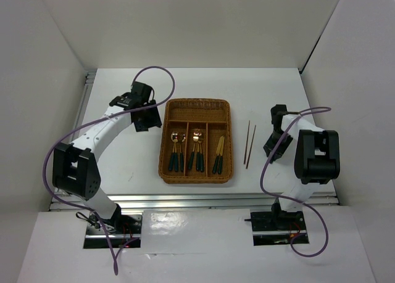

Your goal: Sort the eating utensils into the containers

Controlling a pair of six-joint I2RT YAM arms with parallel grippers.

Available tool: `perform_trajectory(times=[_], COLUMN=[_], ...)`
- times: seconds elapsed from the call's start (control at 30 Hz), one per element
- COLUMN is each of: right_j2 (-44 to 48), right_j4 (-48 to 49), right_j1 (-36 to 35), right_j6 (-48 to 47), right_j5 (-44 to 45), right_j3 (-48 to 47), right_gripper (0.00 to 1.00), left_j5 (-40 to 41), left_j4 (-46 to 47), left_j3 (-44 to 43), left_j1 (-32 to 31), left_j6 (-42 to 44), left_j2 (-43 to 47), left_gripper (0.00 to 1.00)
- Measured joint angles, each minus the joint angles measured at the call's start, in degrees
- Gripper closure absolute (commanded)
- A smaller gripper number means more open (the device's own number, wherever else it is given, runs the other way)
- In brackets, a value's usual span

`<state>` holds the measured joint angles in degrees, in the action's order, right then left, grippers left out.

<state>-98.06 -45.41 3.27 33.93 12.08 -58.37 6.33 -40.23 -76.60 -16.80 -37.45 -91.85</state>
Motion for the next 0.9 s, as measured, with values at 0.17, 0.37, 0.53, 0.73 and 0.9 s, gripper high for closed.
perform_trajectory(times=[0.17, 0.37, 0.53, 0.73, 0.9], right_j2=[-0.2, -0.4, -0.5, 0.2, 5.6], right_j4=[0.1, 0.2, 0.4, -1.3, -3.0], right_j1=[0.0, 0.0, 0.0, -2.4, -10.5], right_j6=[-0.2, -0.7, -0.4, 0.8, 1.2], right_j5=[-0.7, -1.7, -2.7, -3.3, -4.8], right_j3=[0.0, 0.0, 0.0, -1.7, -9.8], right_gripper=[0.63, 0.83, 0.97, 0.97, 0.93], left_j5=[-0.7, -1.4, -1.7, -1.7, -1.7], left_j4=[0.0, 0.0, -0.1, 0.0, 0.0], left_j3=[0.0, -0.7, -1.5, -2.2, -2.2], left_j1=[0.6, 0.9, 0.9, 1.1, 1.8], left_j6=[0.0, 0.0, 0.0, 1.0, 1.4], left_j2=[-0.9, -2.4, -2.6, -2.6, -2.3], left_gripper=[0.34, 0.36, 0.36, 0.36, 0.36])
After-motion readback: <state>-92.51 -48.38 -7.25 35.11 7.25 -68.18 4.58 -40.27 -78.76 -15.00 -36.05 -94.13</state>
